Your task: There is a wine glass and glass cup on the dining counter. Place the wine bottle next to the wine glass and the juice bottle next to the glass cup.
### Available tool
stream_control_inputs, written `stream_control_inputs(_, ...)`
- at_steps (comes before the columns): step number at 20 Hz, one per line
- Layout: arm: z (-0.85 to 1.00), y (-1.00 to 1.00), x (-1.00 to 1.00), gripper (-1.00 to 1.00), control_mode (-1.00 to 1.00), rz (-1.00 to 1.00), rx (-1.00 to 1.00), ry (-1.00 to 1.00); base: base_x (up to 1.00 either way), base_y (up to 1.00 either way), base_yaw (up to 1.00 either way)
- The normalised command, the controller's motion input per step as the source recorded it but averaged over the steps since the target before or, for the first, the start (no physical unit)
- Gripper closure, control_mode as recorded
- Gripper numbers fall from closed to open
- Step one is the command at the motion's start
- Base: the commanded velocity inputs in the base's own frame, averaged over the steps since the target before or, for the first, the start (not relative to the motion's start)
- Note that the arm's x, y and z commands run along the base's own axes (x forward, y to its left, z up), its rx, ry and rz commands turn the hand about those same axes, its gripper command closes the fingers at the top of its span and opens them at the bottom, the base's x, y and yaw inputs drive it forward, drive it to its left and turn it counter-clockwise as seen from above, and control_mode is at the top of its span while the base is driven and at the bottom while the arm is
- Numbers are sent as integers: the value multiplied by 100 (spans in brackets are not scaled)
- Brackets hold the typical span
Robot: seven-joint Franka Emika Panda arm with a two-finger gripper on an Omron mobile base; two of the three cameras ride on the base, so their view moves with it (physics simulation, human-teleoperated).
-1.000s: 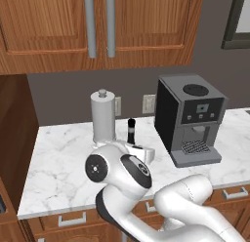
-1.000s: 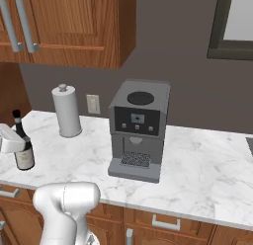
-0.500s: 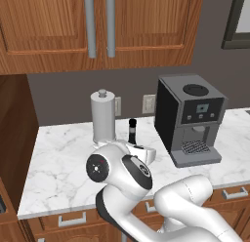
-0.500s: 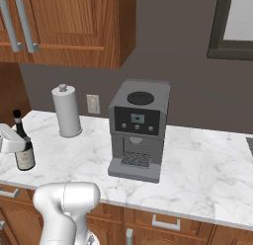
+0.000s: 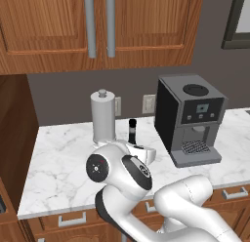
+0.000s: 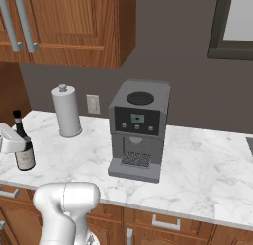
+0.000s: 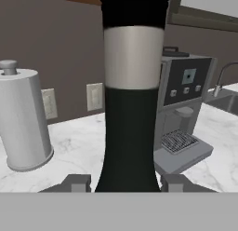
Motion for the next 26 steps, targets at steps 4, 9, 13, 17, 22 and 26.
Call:
stream_control_inputs(4,0,0,0,100,-100,0,0,0,0,0,0)
stream_control_inputs(9,0,0,0,100,100,0,0,0,-23,0,0)
stream_control_inputs(13,0,0,0,100,100,0,0,0,-55,2,0)
stream_control_inputs(17,0,0,0,100,100,0,0,0,-64,5,6)
stream_control_inputs(22,0,0,0,100,100,0,0,0,-37,10,59)
stream_control_inputs(26,0,0,0,100,100,0,0,0,-5,2,99)
